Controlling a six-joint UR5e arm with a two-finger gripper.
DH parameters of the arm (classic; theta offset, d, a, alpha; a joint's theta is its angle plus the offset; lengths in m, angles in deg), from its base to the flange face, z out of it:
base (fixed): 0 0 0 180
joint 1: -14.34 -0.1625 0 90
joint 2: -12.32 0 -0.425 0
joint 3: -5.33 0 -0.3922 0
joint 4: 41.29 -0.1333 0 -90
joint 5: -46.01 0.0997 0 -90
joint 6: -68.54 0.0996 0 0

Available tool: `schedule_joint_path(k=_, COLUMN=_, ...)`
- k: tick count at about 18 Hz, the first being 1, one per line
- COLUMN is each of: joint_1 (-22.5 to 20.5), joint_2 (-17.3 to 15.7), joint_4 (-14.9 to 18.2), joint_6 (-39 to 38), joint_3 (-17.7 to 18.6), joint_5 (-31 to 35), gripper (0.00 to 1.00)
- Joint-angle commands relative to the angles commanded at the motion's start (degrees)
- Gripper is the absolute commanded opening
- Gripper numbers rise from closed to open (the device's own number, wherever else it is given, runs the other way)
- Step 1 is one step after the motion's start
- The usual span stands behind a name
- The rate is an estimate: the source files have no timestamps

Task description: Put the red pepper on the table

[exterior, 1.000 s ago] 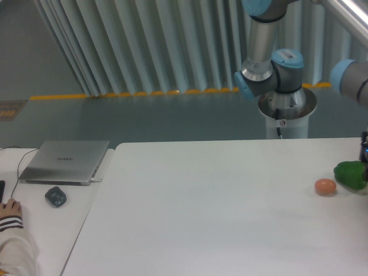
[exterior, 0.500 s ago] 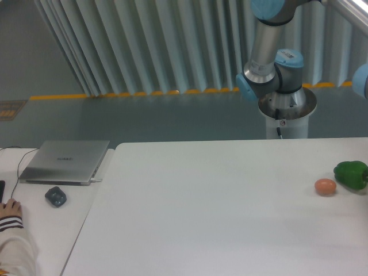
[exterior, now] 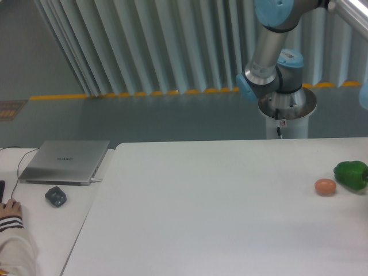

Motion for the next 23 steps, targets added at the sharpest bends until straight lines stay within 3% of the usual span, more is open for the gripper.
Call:
schedule_joint_path(k=2, joint_1=-0.18, joint_2=0.53, joint_4=0.0, joint_6=0.09, joint_3=0.08, joint_5=0.09, gripper=1.0)
schedule_joint_path(k=6, joint_1=0.09, joint_2=1.76, joint_4=0.18, joint_6=1.84, joint_3=0.79, joint_5=7.55, gripper=1.0)
schedule_joint_path(k=20, joint_1=-2.2, joint_2=2.38, joint_4=0.0, joint_6=0.53, joint_3=1.14, joint_5=6.77, gripper=1.0)
schedule_joint_path(k=23, joint_1=-2.11, joint_2=3.17, joint_4=-1.4, joint_6=0.18, joint_3=0.88, joint_5=4.84, gripper=1.0)
